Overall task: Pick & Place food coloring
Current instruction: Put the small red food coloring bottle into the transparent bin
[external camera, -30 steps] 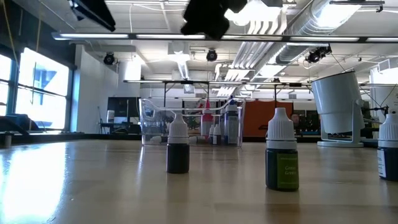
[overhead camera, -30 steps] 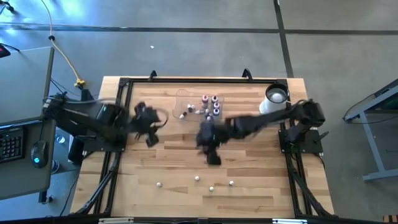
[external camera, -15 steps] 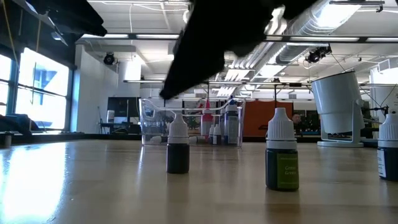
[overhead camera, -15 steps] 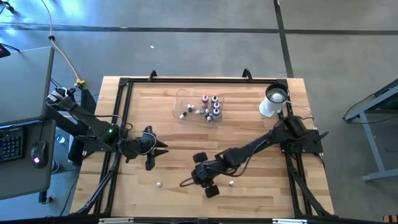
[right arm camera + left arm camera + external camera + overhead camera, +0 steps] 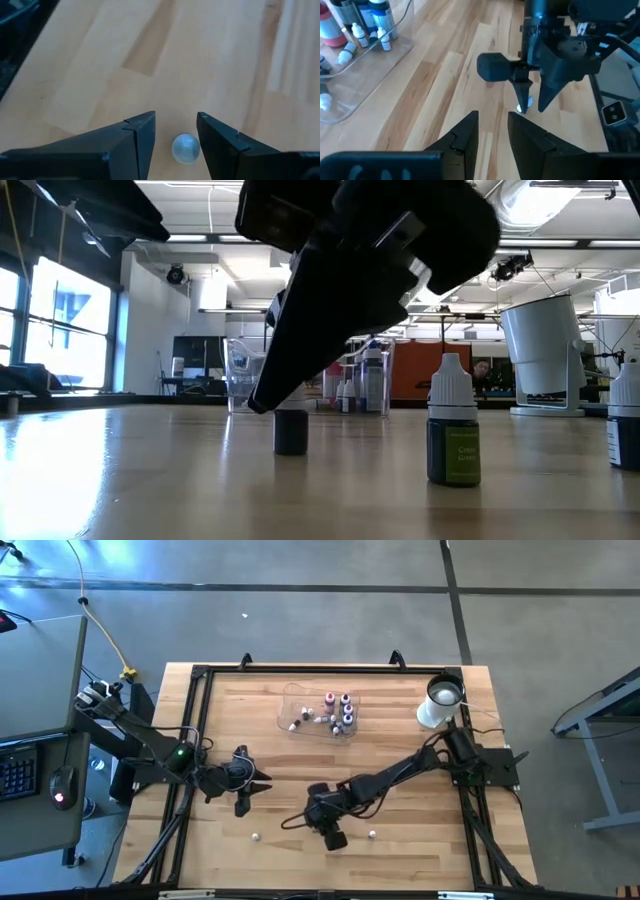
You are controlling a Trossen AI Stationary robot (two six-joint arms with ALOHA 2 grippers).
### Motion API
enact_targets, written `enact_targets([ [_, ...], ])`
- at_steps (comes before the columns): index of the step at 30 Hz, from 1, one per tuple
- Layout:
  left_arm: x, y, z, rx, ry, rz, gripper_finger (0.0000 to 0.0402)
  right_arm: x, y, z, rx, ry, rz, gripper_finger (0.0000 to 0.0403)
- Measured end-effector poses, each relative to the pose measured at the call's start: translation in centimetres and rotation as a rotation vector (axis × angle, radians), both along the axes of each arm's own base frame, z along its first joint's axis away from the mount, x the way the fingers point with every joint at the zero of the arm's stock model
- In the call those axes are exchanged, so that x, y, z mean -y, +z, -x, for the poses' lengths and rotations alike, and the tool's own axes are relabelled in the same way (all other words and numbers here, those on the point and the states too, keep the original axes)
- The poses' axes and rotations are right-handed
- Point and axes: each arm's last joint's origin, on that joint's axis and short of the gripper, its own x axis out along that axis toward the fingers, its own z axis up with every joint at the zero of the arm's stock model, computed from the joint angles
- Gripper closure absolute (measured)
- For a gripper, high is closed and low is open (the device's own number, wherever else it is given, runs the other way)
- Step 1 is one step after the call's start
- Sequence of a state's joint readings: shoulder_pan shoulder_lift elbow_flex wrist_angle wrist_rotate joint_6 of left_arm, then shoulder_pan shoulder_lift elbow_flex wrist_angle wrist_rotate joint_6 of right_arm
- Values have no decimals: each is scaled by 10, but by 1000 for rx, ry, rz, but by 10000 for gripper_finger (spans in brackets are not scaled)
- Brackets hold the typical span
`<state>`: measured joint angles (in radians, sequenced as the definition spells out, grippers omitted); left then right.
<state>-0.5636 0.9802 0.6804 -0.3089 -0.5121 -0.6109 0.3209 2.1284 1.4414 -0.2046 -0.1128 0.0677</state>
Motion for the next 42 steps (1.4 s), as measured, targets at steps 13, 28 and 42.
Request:
enact_targets([
  [13,0,0,0,5,0,0,298,1,-20,-5,-70,-16,-122,315],
  [28,0,0,0,0,-1,-4,298,47,31,-13,126,-62,33,331],
  [42,-1,0,0,4,10,-17,298,240,77,-6,292,-599,277,331],
])
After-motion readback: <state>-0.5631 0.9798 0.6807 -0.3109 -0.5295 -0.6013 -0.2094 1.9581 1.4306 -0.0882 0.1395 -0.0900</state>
